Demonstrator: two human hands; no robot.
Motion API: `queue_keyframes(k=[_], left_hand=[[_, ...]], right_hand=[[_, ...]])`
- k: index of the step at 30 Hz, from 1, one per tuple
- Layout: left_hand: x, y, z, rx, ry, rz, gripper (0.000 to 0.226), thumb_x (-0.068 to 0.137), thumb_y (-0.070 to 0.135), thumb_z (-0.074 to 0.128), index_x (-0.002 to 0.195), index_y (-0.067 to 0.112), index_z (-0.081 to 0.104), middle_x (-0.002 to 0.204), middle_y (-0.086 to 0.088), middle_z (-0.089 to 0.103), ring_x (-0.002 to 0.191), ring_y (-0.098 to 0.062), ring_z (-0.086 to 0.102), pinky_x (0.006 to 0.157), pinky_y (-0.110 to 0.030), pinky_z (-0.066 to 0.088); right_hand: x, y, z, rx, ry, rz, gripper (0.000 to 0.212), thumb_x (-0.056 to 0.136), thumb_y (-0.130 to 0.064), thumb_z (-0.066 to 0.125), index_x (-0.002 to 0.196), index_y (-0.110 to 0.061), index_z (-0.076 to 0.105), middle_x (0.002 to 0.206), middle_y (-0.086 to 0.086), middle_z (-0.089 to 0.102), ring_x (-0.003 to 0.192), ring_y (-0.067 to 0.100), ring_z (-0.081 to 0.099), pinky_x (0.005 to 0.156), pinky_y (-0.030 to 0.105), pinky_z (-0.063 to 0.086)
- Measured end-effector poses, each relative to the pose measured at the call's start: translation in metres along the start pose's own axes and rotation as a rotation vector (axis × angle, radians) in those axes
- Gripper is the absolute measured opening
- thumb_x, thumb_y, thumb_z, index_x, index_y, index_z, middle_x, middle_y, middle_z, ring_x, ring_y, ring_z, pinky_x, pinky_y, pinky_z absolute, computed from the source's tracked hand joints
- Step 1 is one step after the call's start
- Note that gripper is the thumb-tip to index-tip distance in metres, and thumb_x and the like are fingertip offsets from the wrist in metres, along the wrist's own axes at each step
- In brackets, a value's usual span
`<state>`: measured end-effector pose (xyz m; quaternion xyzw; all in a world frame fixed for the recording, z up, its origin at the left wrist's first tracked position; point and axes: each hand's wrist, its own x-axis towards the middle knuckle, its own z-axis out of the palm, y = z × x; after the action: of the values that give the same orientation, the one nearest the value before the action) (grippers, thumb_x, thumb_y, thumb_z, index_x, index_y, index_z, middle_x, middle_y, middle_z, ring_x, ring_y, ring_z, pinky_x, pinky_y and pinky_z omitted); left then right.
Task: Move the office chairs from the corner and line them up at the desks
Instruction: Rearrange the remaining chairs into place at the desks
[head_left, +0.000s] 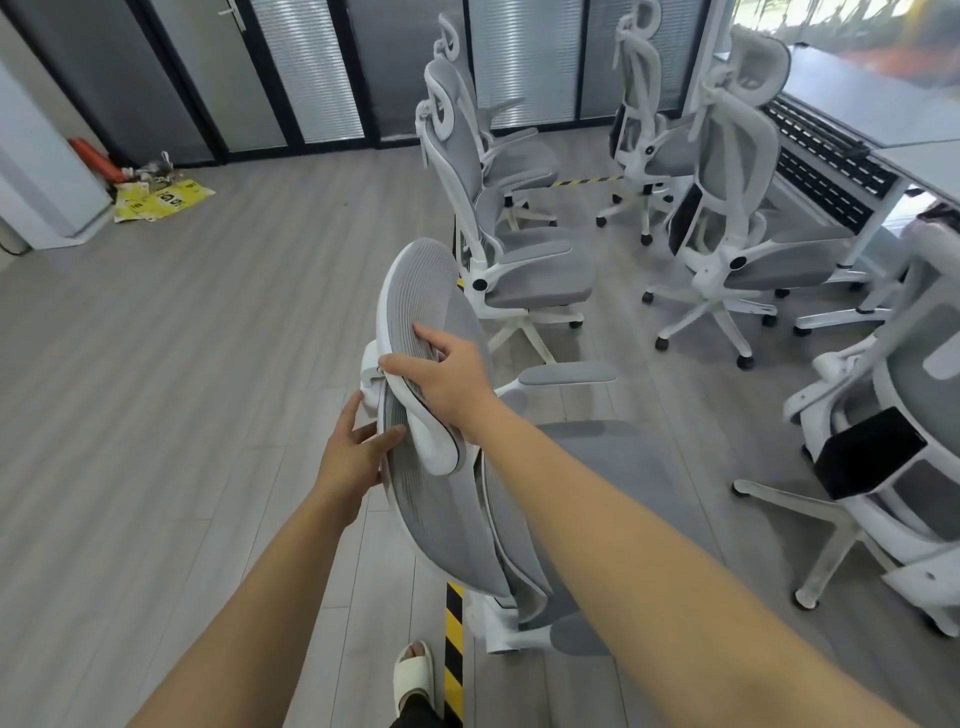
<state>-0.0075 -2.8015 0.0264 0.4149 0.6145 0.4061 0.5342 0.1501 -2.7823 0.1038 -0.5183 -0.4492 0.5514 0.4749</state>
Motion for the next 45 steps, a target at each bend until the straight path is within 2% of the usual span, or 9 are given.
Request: queue_keyframes(k=[8,13,16,18,21,25,31,39,45], left_hand=[[0.018,0.019,-0.016,0.291,-0.031,0.071,0.084,0.073,0.034,0.082,0.139,0.047,0.032,0.143,0.007,0.030,0.125,-0.018,0.039,0.105,-0.047,0.042],[0.097,0.074,-0.045,0.071,-0.122,0.215,0.060,0.067,0.018,0.056,0.122,0.042,0.058,0.140,0.007,0.049,0.132,-0.016,0.042,0.111,-0.041,0.033],[0.166,0.109,-0.046,0.307,-0.304,0.317,0.039,0.082,0.017,0.057,0.097,0.051,0.070,0.118,0.005,0.066,0.118,-0.016,0.056,0.098,-0.032,0.044],[0.214,0.124,-0.031,0.576,-0.481,0.398,0.053,0.091,0.011,0.056,0.086,0.062,0.066,0.102,0.001,0.067,0.089,-0.018,0.061,0.074,-0.027,0.046],[0.264,0.134,-0.013,0.887,-0.737,0.542,0.047,0.091,-0.001,0.050,0.104,0.043,0.063,0.099,0.004,0.061,0.069,-0.006,0.052,0.062,-0.013,0.043],[0.307,0.130,-0.005,1.092,-1.061,0.930,0.058,0.080,-0.005,0.055,0.105,0.048,0.062,0.134,0.006,0.058,0.128,-0.022,0.047,0.108,-0.043,0.037],[0.321,0.122,-0.008,1.167,-1.086,1.097,0.045,0.085,0.017,0.062,0.120,0.044,0.058,0.149,0.002,0.043,0.141,-0.029,0.028,0.117,-0.047,0.022],[0.332,0.127,-0.021,1.199,-1.207,1.105,0.077,0.064,0.084,0.056,0.132,0.048,0.051,0.153,0.007,0.036,0.143,-0.024,0.015,0.118,-0.048,0.016],[0.339,0.127,-0.020,1.158,-1.225,1.242,0.063,0.079,0.065,0.063,0.133,0.033,0.057,0.147,-0.004,0.046,0.136,-0.035,0.026,0.114,-0.044,0.019]], right_hand=[[-0.006,0.000,-0.002,-0.111,-0.021,-0.023,0.086,0.065,-0.049,0.080,0.141,-0.032,0.045,0.135,-0.010,0.052,0.121,0.013,0.052,0.103,0.040,0.046],[-0.001,-0.023,-0.009,-0.256,-0.026,0.007,0.072,0.072,-0.047,0.080,0.136,-0.034,0.050,0.140,-0.010,0.049,0.128,0.008,0.043,0.105,0.032,0.038],[0.005,-0.036,-0.013,-0.315,0.065,0.057,0.056,0.072,-0.052,0.077,0.124,-0.042,0.060,0.129,-0.016,0.058,0.124,0.005,0.049,0.105,0.034,0.041],[-0.001,-0.042,-0.008,-0.311,0.148,0.115,0.047,0.074,-0.053,0.075,0.119,-0.044,0.063,0.123,-0.018,0.062,0.117,0.000,0.055,0.102,0.034,0.045],[-0.028,-0.050,0.014,-0.238,0.422,0.167,0.035,0.082,-0.047,0.070,0.116,-0.043,0.065,0.118,-0.018,0.066,0.110,-0.005,0.059,0.097,0.024,0.046],[-0.074,-0.037,0.058,-0.136,0.966,0.167,0.036,0.082,-0.052,0.060,0.114,-0.038,0.067,0.114,-0.019,0.068,0.107,-0.006,0.059,0.091,0.020,0.045],[-0.098,0.031,0.160,-0.185,1.589,0.280,0.038,0.089,-0.059,0.047,0.112,-0.035,0.065,0.114,-0.020,0.063,0.104,-0.007,0.056,0.086,0.022,0.042],[-0.050,0.085,0.215,-0.827,1.298,0.634,0.055,0.089,-0.064,0.047,0.138,-0.041,0.042,0.149,-0.014,0.037,0.145,0.017,0.019,0.118,0.046,0.015],[-0.018,0.082,0.217,-0.926,1.398,0.770,0.042,0.090,-0.056,0.050,0.127,-0.037,0.051,0.135,-0.009,0.051,0.134,0.020,0.034,0.111,0.054,0.025]])
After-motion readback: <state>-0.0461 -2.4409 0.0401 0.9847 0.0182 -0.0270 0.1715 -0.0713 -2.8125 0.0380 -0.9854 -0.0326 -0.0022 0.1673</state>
